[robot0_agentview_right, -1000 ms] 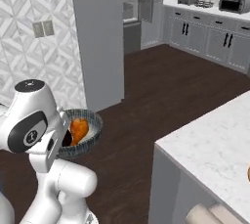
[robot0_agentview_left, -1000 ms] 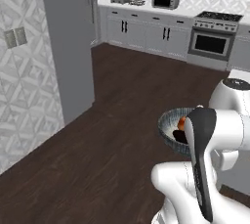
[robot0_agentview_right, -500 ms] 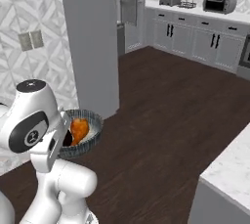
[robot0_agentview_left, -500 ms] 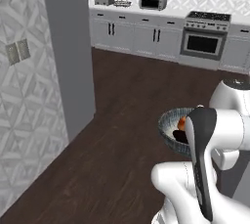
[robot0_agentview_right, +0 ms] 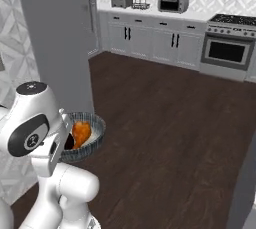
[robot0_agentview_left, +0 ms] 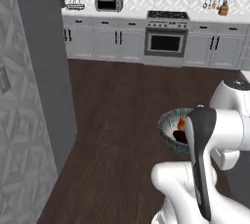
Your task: Pick the chicken drumstick and avocado from their plates and place them in the bowl. Then put the bowl in the fridge.
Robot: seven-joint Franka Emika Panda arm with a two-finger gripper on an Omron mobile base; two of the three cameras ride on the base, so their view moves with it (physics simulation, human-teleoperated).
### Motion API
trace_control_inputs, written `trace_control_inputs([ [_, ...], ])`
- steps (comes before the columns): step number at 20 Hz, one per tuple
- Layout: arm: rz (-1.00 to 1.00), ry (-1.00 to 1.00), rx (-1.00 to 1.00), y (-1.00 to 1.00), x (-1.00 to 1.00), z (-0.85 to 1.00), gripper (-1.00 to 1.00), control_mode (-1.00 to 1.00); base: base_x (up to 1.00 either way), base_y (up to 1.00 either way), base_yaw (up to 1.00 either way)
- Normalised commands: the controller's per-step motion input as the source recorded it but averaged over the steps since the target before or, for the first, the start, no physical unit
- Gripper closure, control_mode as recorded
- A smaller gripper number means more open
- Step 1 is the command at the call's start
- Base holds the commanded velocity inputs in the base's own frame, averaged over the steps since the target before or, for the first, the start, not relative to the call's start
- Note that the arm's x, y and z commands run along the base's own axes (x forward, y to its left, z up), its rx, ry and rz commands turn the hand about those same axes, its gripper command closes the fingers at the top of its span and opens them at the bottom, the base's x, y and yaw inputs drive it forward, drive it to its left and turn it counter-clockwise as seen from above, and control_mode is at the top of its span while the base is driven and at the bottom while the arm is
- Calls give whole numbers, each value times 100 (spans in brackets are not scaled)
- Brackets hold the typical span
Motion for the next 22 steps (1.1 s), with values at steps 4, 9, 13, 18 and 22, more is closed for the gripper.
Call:
trace_control_inputs([
  [4,0,0,0,0,0,0,100,100,100,63,-42],
  [9,0,0,0,0,0,0,100,100,100,34,-24],
  [13,0,0,0,0,0,0,100,100,100,2,-9],
  [18,0,0,0,0,0,0,100,100,100,-3,0],
  [22,0,0,0,0,0,0,100,100,100,-7,0],
])
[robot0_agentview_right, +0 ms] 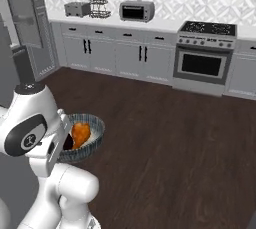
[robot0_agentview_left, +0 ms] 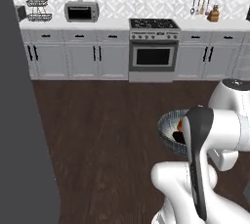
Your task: Pick the chicken drumstick and avocado from their plates and place them in the bowl. Then put the bowl in the fridge.
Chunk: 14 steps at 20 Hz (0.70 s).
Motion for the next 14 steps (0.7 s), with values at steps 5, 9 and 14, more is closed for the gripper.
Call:
trace_control_inputs([
  [5,0,0,0,0,0,0,100,100,100,-6,0],
  [9,0,0,0,0,0,0,100,100,100,0,0],
  [14,0,0,0,0,0,0,100,100,100,0,0],
])
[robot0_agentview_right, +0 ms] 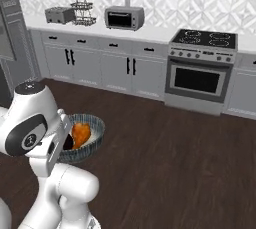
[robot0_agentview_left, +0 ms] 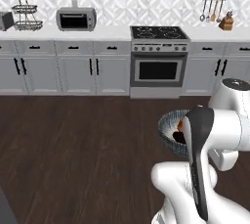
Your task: Pick the chicken drumstick and avocado from their plates and place them in the bowl. Then put the bowl in the fridge.
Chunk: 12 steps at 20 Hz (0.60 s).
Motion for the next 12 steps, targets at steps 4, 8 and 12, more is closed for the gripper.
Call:
trace_control_inputs([
  [4,0,0,0,0,0,0,100,100,100,0,4],
  [8,0,0,0,0,0,0,100,100,100,3,22],
  [12,0,0,0,0,0,0,100,100,100,0,38],
])
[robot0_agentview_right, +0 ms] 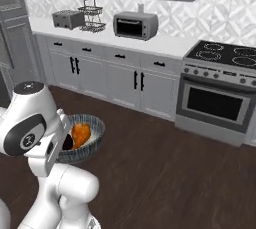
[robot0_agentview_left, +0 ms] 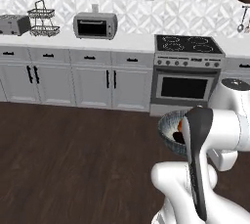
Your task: Pick the chicken drumstick and avocado from their plates and place them in the bowl. Then put the bowl in the fridge.
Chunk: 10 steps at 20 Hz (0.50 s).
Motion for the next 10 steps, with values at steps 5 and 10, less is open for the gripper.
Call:
trace_control_inputs([
  [5,0,0,0,0,0,0,100,100,100,0,53],
  [10,0,0,0,0,0,0,100,100,100,0,56],
])
